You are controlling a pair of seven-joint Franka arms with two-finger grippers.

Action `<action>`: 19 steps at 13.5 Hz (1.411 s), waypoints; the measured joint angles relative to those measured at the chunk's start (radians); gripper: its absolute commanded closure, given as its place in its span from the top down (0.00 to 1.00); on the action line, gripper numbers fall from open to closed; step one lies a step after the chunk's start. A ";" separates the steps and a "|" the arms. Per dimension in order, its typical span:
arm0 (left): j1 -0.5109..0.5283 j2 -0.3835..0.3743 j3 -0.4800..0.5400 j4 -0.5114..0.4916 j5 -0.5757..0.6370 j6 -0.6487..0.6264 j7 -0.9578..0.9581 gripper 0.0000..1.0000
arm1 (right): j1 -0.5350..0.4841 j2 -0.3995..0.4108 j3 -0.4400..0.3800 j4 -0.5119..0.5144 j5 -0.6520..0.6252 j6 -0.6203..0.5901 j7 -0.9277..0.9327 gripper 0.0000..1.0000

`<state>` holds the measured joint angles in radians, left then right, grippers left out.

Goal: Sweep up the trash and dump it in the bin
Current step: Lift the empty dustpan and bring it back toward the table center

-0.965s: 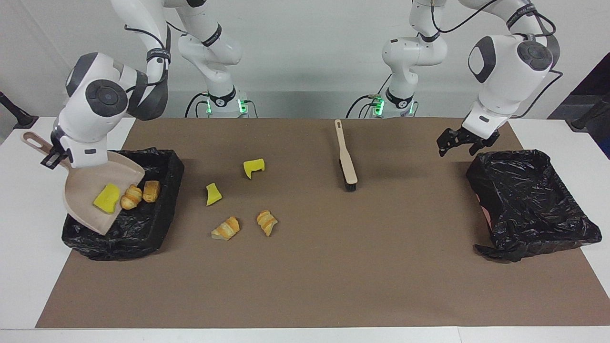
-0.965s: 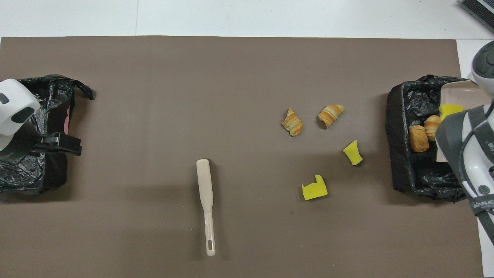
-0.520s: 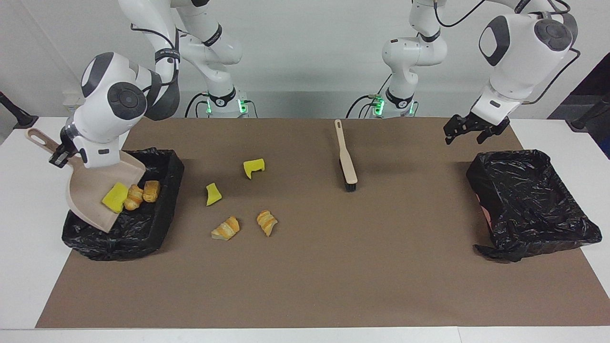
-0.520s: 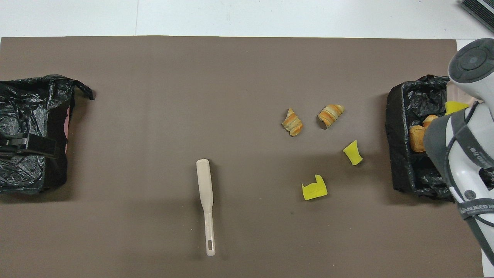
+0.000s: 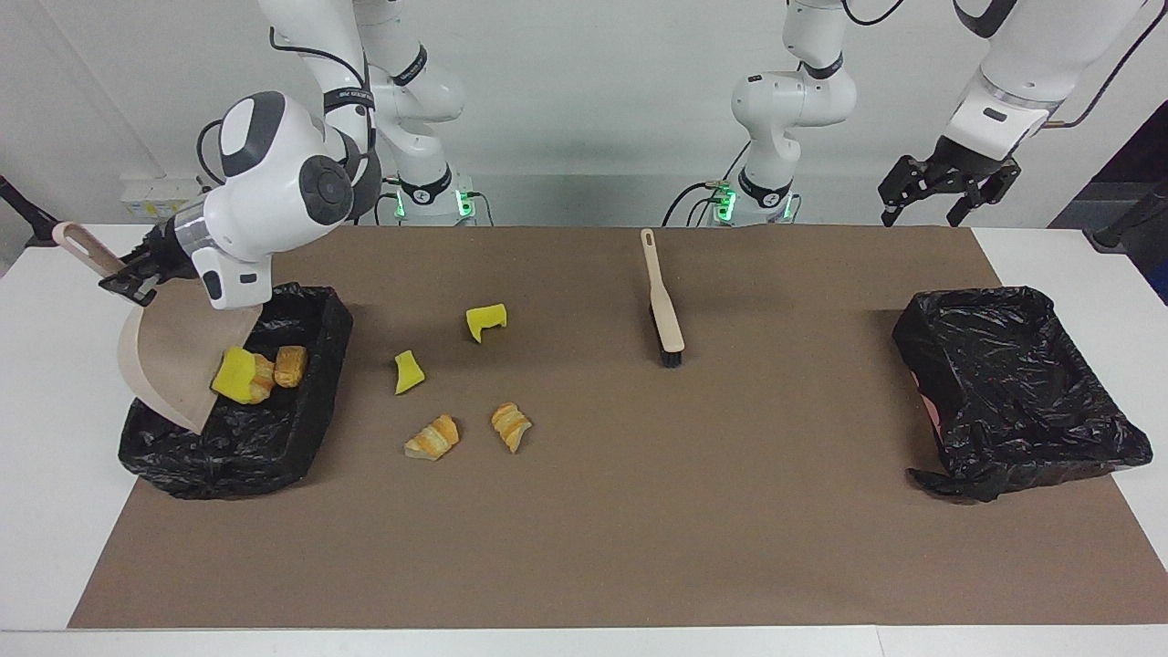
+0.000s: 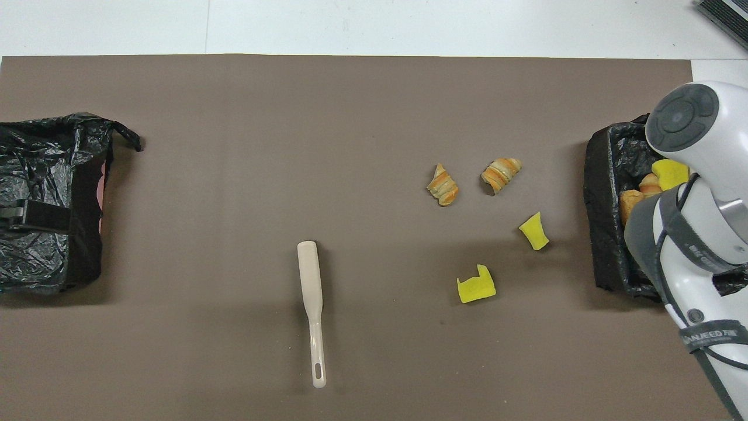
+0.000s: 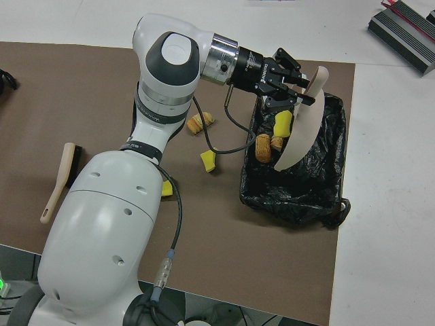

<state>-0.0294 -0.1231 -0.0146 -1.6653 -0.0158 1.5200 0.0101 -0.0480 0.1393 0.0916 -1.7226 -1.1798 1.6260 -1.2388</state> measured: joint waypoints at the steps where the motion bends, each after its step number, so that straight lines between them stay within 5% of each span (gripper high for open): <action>1: 0.000 0.000 0.000 0.000 0.000 0.000 0.003 1.00 | 0.001 -0.003 0.000 -0.001 -0.009 0.001 0.001 0.00; 9: 0.000 0.011 -0.001 0.010 0.003 0.040 0.005 1.00 | 0.021 -0.006 0.011 0.019 0.001 0.007 0.019 0.00; 15: 0.000 0.022 -0.004 0.010 0.003 0.045 0.005 1.00 | 0.019 -0.025 0.011 0.114 0.215 -0.002 0.019 0.00; 19: 0.000 0.022 -0.002 0.010 0.003 0.045 0.005 1.00 | -0.018 -0.047 -0.003 0.117 0.472 0.018 0.050 0.00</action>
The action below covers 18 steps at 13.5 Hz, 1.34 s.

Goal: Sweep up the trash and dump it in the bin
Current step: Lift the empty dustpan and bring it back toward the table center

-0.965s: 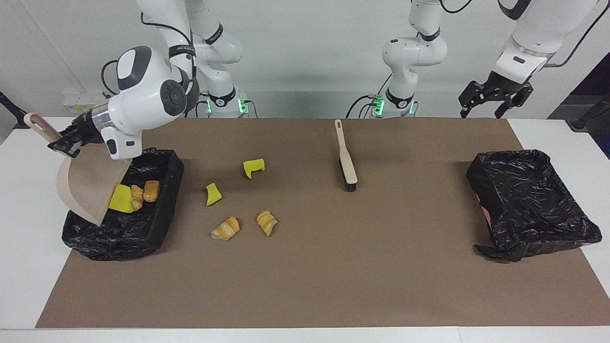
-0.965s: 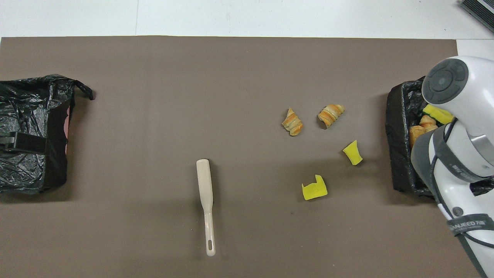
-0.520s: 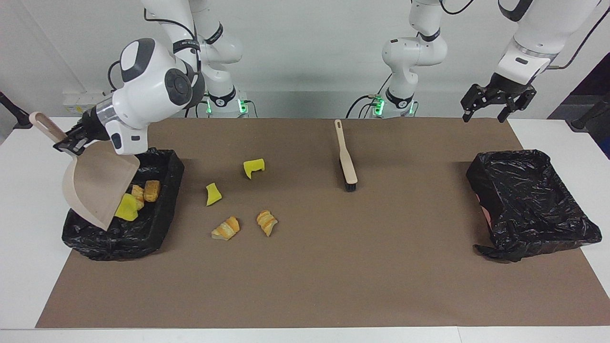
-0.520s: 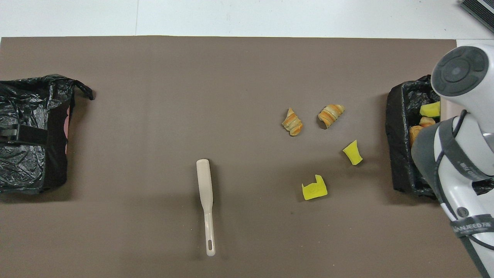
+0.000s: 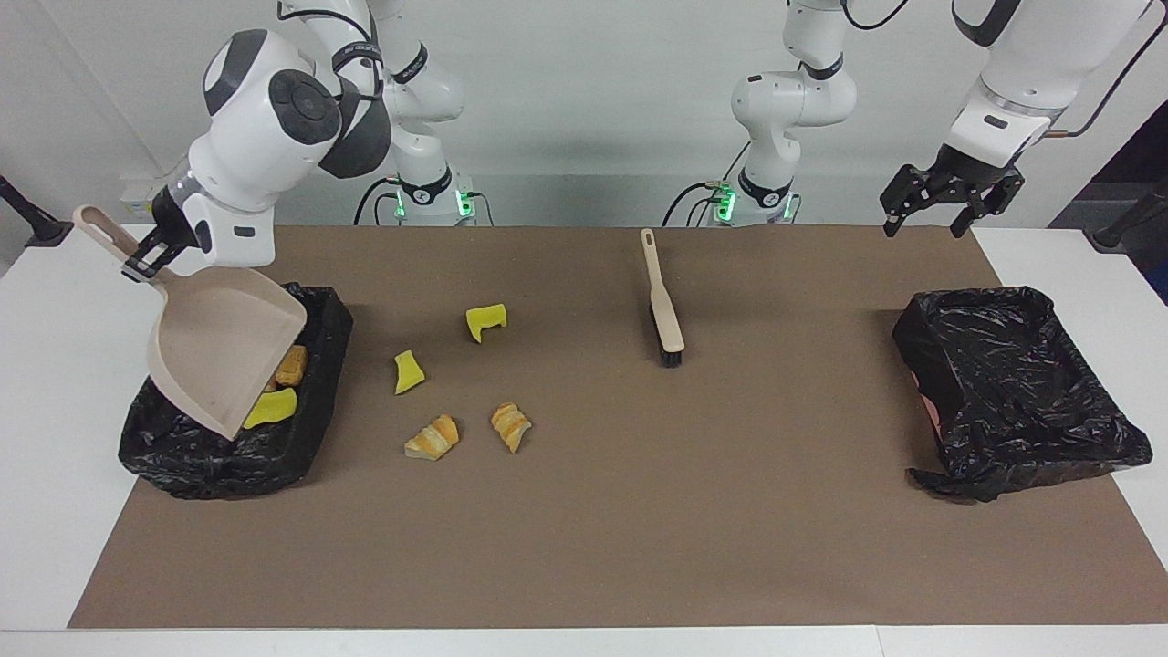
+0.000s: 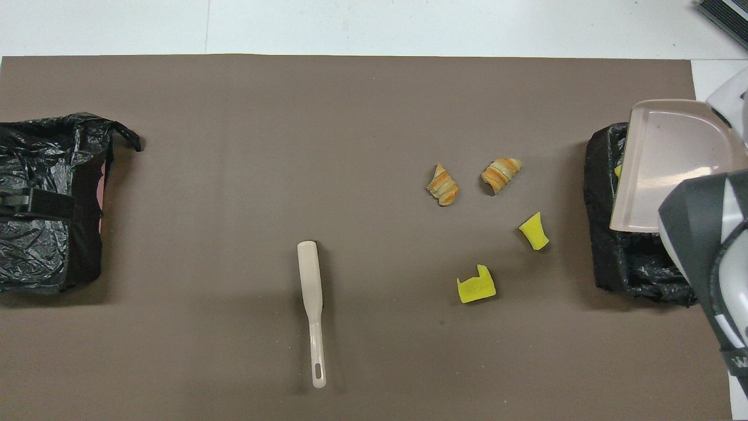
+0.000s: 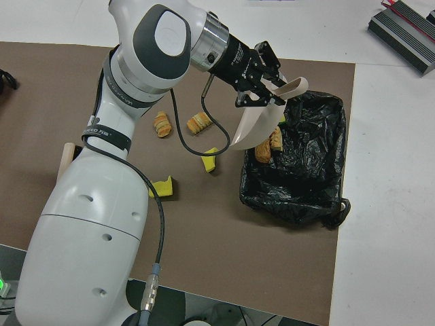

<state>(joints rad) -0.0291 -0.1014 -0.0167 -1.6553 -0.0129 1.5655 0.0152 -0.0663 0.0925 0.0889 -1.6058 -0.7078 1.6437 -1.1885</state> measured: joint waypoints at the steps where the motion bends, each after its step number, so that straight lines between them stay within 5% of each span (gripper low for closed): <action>1: 0.001 0.000 0.001 0.000 0.000 0.000 0.000 1.00 | -0.003 0.000 0.000 0.000 0.041 0.019 0.033 0.00; 9: 0.009 0.000 0.000 0.000 0.000 0.000 0.000 1.00 | 0.158 0.059 0.022 0.016 0.296 0.062 0.586 0.00; 18: 0.009 0.000 0.000 0.000 0.000 0.000 0.000 1.00 | 0.390 0.367 0.023 0.374 0.492 0.058 1.344 0.00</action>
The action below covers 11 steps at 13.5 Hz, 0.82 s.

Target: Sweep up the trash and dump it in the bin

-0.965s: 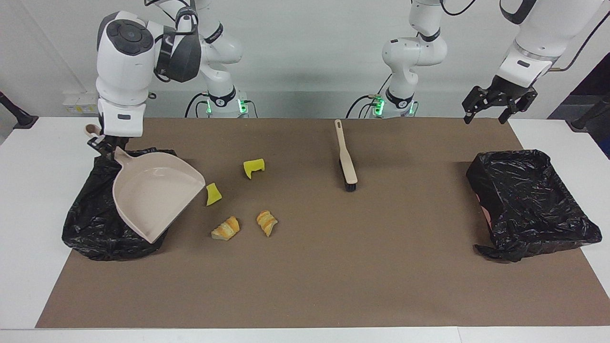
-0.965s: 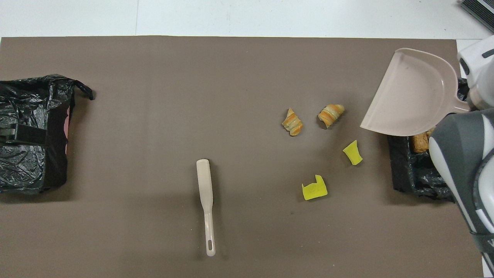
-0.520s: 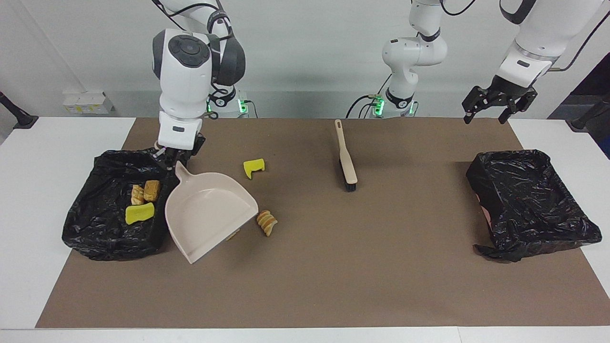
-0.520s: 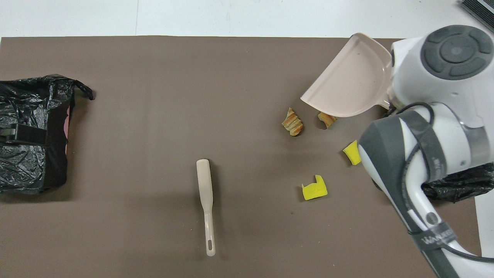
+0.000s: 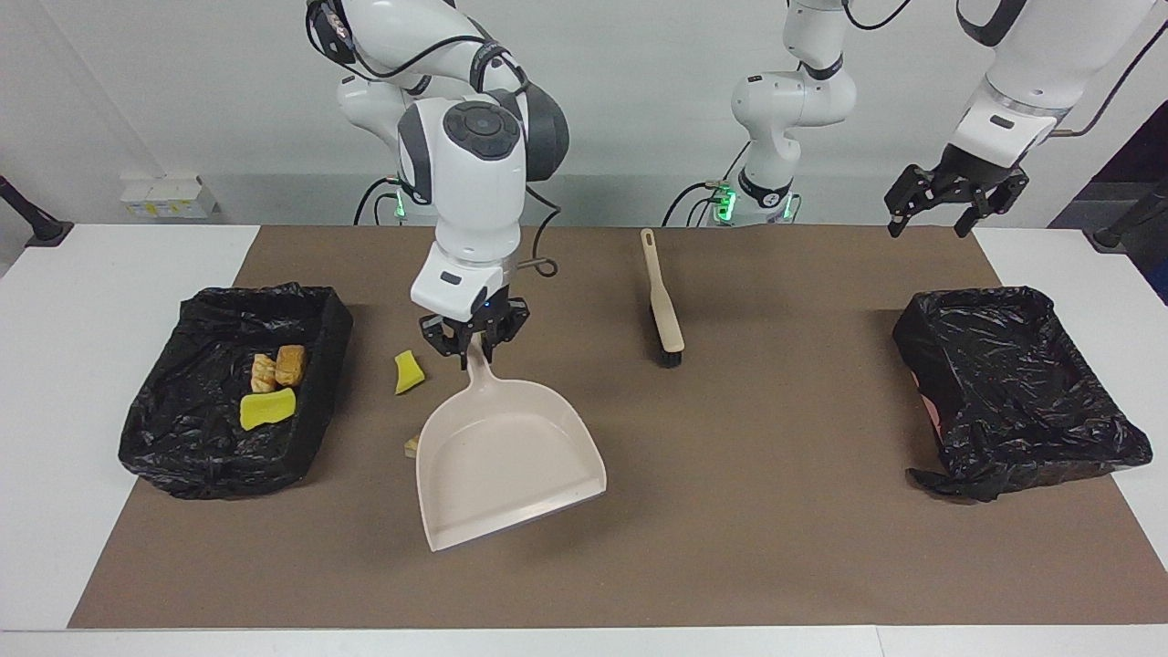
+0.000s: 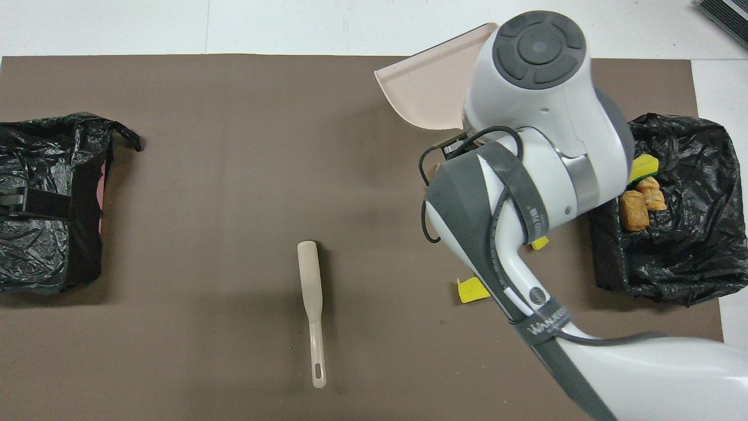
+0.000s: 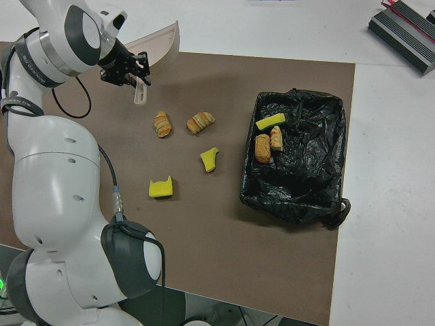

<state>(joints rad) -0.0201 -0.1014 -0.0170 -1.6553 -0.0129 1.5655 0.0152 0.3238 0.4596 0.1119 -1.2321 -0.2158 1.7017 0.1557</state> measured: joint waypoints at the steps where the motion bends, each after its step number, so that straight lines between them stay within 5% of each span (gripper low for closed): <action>1: 0.000 0.000 0.000 0.000 0.000 0.000 0.000 1.00 | 0.035 0.037 0.000 0.033 0.001 -0.005 0.076 0.00; 6: 0.000 0.000 0.000 0.000 0.000 0.000 0.000 1.00 | 0.200 0.199 -0.001 0.163 0.032 0.001 0.368 0.00; 11: 0.000 0.000 0.000 0.000 0.000 0.000 0.000 1.00 | 0.244 0.297 0.000 0.212 0.126 0.107 0.464 0.00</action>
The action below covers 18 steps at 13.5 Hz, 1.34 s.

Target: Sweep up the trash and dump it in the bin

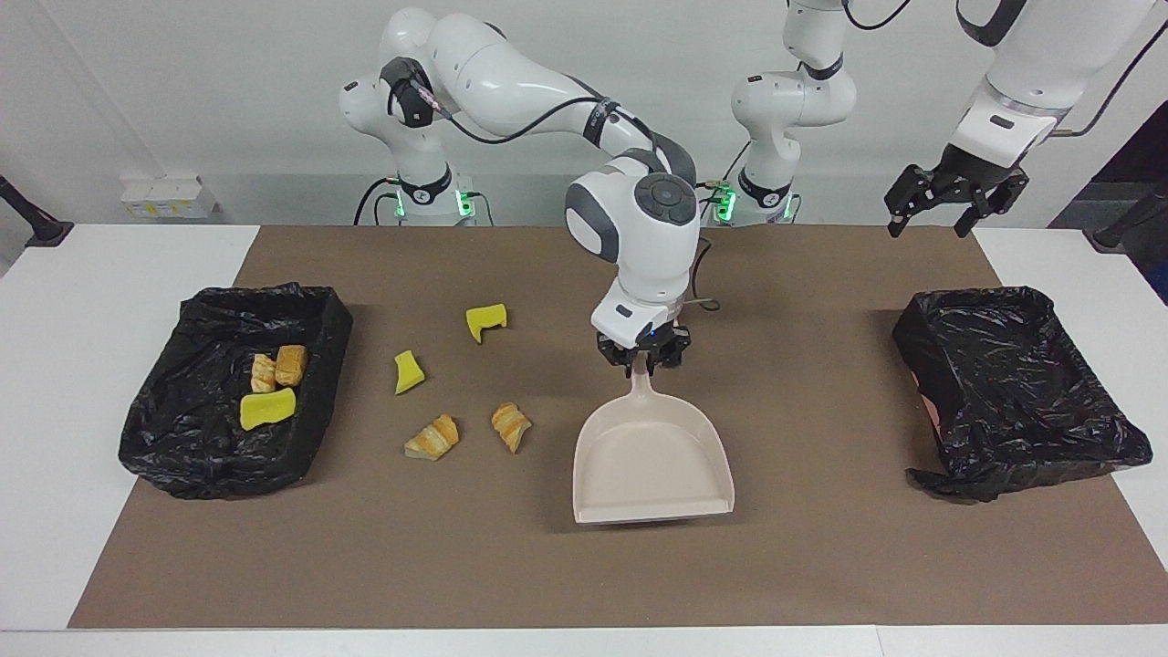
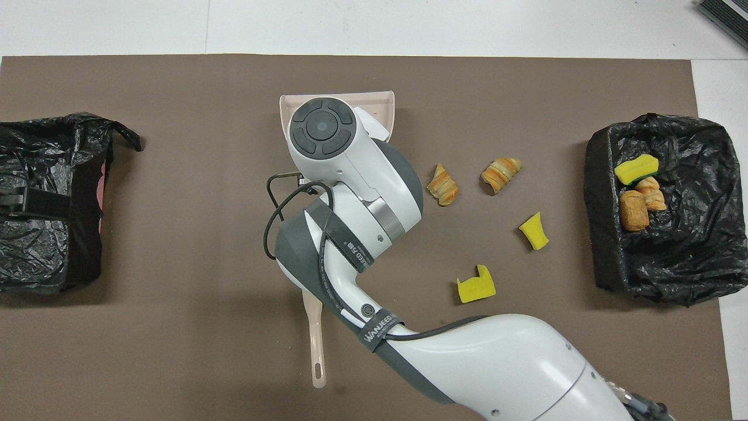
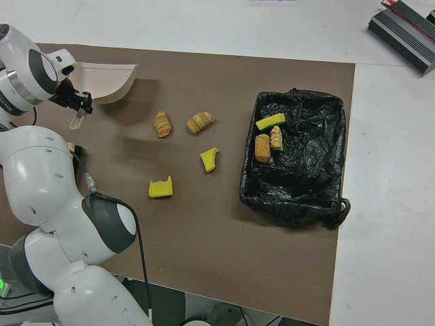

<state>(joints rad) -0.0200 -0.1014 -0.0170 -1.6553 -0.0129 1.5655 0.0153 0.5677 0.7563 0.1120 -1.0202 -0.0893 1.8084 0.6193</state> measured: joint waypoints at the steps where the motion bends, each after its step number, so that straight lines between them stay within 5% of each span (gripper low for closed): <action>1: 0.000 0.000 0.000 0.000 0.000 0.000 0.000 1.00 | 0.001 0.013 0.006 0.002 0.005 0.020 0.000 0.00; 9: 0.000 0.000 0.000 0.000 0.000 0.000 0.000 1.00 | 0.013 0.068 0.023 0.010 0.007 0.097 0.039 0.00; 12: 0.000 0.000 0.000 0.000 0.000 0.000 0.000 1.00 | 0.021 0.068 0.024 0.012 0.007 0.102 0.039 0.17; 18: 0.000 0.000 0.000 0.000 0.000 0.000 0.000 1.00 | 0.031 0.068 0.024 0.012 0.007 0.102 0.039 0.32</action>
<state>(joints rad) -0.0200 -0.1014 -0.0170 -1.6553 -0.0129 1.5655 0.0152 0.5985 0.8245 0.1362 -1.0079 -0.0822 1.9099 0.6584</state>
